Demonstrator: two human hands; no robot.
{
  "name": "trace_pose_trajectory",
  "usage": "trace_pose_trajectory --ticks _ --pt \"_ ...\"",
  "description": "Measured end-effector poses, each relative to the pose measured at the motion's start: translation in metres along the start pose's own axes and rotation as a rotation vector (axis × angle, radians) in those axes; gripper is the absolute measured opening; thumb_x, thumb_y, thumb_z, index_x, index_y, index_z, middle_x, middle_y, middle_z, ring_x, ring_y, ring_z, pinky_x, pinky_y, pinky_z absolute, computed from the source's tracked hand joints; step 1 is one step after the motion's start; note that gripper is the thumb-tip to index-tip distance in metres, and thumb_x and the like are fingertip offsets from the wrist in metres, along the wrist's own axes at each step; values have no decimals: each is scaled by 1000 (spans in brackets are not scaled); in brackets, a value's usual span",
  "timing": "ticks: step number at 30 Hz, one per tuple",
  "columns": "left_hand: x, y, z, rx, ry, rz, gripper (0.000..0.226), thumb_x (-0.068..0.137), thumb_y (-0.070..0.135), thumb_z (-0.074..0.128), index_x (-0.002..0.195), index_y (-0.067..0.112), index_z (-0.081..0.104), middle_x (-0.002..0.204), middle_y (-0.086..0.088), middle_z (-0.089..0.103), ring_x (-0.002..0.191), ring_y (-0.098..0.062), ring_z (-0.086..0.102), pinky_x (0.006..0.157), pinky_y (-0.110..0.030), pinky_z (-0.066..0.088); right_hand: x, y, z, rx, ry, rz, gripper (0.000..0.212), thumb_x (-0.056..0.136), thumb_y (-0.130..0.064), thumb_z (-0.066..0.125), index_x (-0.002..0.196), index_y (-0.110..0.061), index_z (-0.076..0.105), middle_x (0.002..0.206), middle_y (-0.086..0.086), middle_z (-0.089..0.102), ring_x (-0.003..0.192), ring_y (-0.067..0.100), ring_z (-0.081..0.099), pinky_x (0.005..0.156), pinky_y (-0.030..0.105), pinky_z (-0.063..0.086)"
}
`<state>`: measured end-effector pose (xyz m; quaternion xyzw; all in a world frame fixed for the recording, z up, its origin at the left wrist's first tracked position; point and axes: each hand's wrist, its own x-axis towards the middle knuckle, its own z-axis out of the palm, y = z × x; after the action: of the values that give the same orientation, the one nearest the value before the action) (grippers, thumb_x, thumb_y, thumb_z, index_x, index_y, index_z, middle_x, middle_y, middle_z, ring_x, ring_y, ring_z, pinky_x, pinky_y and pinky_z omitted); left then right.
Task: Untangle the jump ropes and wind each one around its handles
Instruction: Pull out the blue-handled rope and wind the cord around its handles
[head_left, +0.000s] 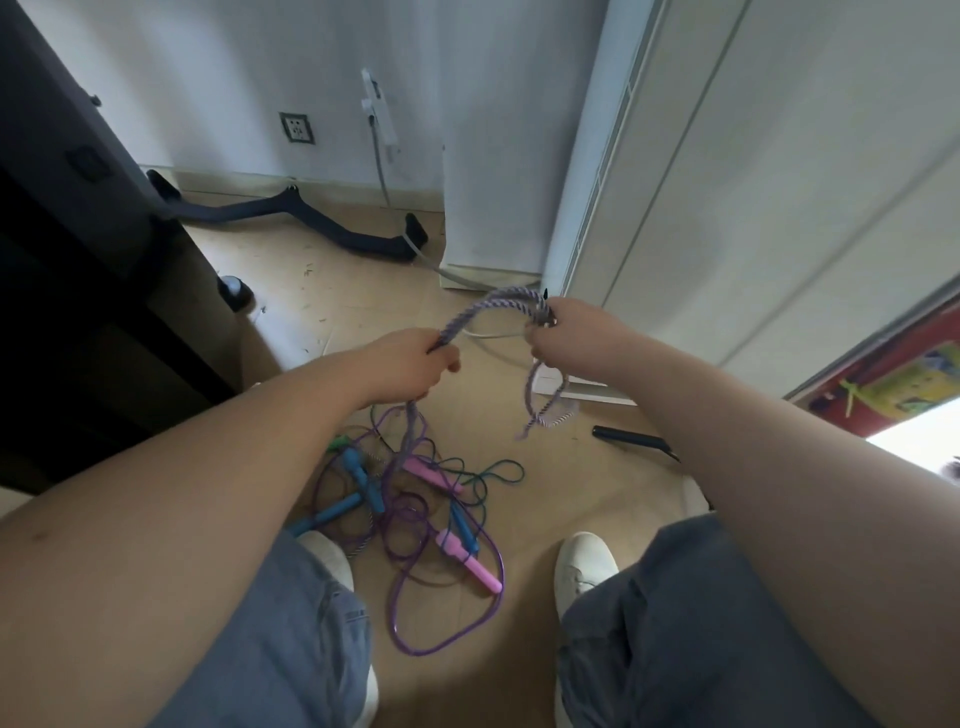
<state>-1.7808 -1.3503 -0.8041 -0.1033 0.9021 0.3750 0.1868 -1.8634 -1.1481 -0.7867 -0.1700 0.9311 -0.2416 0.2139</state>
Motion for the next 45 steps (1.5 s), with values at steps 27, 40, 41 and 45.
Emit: trace_pose_trajectory --ticks 27,40,41,45 --pt "-12 4 -2 131 119 317 35 105 38 42 73 30 54 66 4 55 60 -12 51 58 -31 42 -16 -38 20 82 -250 -235 23 98 -32 54 97 -10 61 75 3 50 67 17 55 64 32 61" --pt "-12 -13 -1 139 -56 65 33 106 38 34 97 22 61 79 -1 64 73 -19 63 68 -31 50 -11 -27 -13 294 179 37 28 99 -32 50 90 -12 67 74 3 60 60 20 59 52 24 45" --pt "-12 -12 -2 122 -8 80 33 106 39 33 97 23 61 80 2 60 71 -18 61 66 -32 51 -10 -20 -15 187 122 39 24 97 -30 52 91 -12 67 75 4 63 60 21 61 54 25 48" --pt "-14 3 -7 110 180 268 31 106 39 36 99 28 64 77 8 58 70 -11 56 60 -28 39 -16 -7 -5 137 -239 -94 34 93 -25 66 125 -15 59 104 4 69 73 18 75 80 34 58"
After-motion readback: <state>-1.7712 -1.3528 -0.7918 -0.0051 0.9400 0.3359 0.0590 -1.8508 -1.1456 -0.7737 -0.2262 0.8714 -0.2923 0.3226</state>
